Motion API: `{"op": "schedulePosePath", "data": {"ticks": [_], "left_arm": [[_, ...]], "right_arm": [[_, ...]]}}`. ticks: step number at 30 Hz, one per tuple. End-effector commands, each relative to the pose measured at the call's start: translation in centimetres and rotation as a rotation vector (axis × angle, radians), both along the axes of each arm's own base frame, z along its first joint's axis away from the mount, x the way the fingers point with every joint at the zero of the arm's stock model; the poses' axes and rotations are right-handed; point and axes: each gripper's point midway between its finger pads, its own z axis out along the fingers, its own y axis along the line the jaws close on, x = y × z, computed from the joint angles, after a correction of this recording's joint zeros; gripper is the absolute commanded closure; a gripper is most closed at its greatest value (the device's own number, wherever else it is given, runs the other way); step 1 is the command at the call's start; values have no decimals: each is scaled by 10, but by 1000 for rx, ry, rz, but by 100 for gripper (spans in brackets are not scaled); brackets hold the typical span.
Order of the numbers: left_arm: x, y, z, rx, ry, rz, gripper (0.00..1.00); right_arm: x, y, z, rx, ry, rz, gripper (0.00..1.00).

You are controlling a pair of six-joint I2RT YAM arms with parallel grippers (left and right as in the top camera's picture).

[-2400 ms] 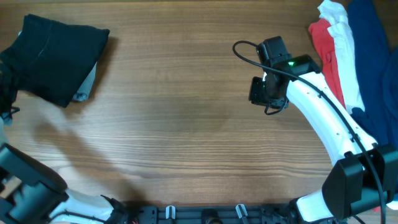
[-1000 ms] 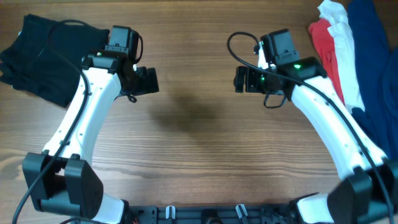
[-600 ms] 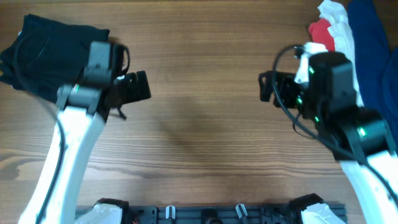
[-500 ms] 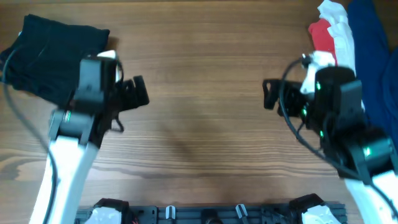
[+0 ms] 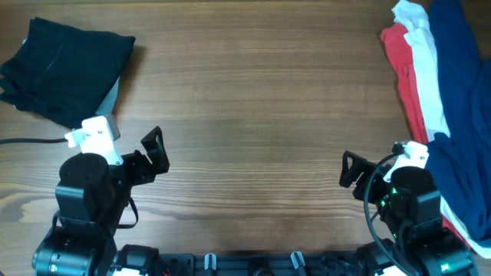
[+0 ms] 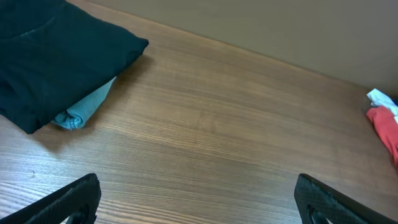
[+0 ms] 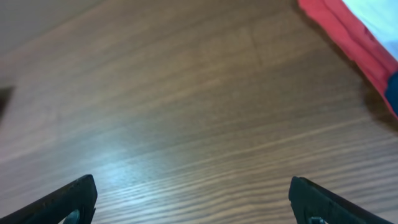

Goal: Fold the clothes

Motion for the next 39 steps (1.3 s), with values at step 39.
{"op": "schedulePosePath", "data": {"ticks": [39], "left_arm": [[0,4,-8,2,20,25,0]], "right_arm": [[20,10,42,-230,-577,283,0]]}}
